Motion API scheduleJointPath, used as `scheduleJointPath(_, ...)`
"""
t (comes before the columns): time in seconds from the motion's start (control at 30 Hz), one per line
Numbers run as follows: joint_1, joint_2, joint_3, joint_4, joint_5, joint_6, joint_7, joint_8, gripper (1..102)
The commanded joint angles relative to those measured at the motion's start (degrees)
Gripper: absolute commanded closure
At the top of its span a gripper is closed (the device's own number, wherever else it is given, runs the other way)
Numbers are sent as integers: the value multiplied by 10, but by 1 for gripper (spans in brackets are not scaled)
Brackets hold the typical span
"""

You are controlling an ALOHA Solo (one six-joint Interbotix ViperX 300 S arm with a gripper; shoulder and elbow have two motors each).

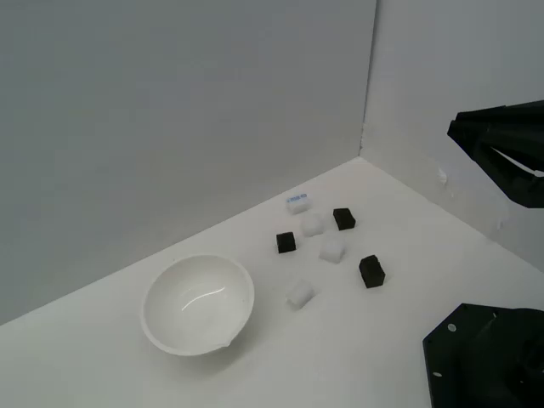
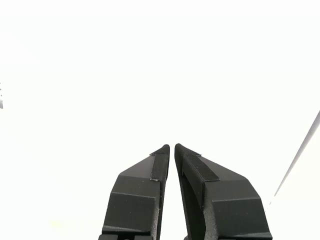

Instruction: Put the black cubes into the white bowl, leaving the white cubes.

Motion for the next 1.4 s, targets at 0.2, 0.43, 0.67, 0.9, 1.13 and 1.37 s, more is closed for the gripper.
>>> scheduleJointPath(0.2, -7, -197, -197, -117, -118, -7, 53, -28, 100)
scheduleJointPath(0.43, 11, -353, -353, -173, -174, -8, 127, -29, 96)
scheduleJointPath(0.67, 42, -455, -456, -176, -178, 0, 134, -27, 86)
scheduleJointPath(0.9, 103, -533, -533, -177, -179, 39, 133, -9, 69)
scheduleJointPath(1.13, 124, -599, -599, -177, -179, 39, 112, 16, 19)
scheduleJointPath(1.37, 137, -675, -676, -177, -178, 39, 88, 19, 8)
